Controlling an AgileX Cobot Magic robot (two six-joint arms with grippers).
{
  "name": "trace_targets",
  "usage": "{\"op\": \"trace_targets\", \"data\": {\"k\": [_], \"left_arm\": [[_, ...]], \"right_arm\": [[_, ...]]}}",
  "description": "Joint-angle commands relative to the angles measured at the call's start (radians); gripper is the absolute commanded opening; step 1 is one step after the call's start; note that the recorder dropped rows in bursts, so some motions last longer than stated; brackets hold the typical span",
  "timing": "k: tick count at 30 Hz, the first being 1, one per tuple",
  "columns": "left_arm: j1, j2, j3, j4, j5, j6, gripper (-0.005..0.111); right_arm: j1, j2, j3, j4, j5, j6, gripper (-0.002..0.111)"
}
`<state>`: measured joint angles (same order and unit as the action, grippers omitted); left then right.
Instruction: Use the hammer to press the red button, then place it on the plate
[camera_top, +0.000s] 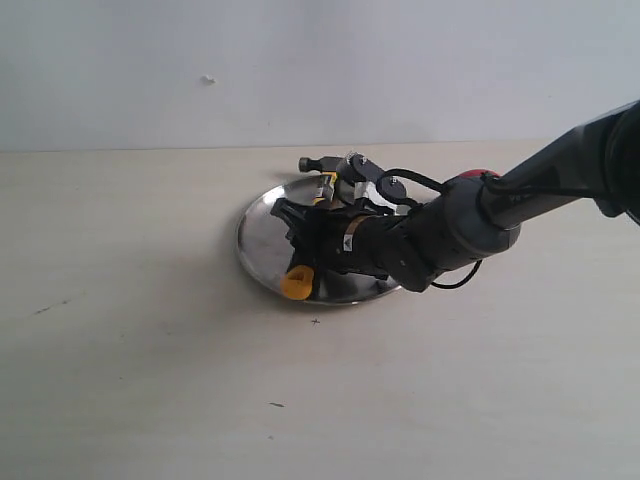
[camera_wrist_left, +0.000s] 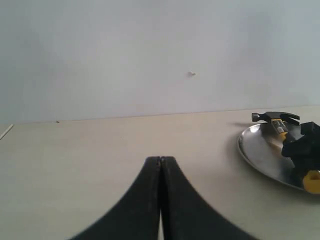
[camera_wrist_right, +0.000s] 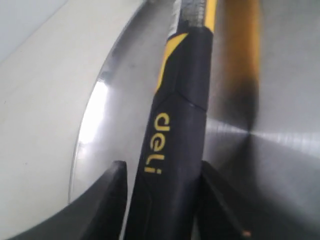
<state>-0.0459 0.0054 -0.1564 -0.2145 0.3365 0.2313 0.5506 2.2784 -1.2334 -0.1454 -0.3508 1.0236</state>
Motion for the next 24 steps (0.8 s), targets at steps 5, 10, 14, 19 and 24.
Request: {"op": "trace_targets", "data": {"k": [5, 10, 14, 19, 24], "left_arm": [[0.001, -0.005, 0.005, 0.001, -0.009, 0.002, 0.0], [0.001, -0.005, 0.005, 0.001, -0.009, 0.002, 0.0], [0.001, -0.005, 0.005, 0.001, -0.009, 0.002, 0.0], [0.001, -0.005, 0.005, 0.001, -0.009, 0.002, 0.0], [0.001, -0.005, 0.005, 0.001, -0.009, 0.002, 0.0]], "right_arm": [[-0.006, -0.033, -0.01, 0.019, 0.035, 0.0, 0.059], [-0.006, -0.127, -0.01, 0.007, 0.214, -0.012, 0.059], [0.019, -0.301, 0.049, -0.088, 0.409, -0.146, 0.012], [0.023, -0.656, 0.496, -0.091, 0.151, -0.312, 0.0], [0.023, -0.984, 0.851, -0.036, 0.147, -0.392, 0.0]]}}
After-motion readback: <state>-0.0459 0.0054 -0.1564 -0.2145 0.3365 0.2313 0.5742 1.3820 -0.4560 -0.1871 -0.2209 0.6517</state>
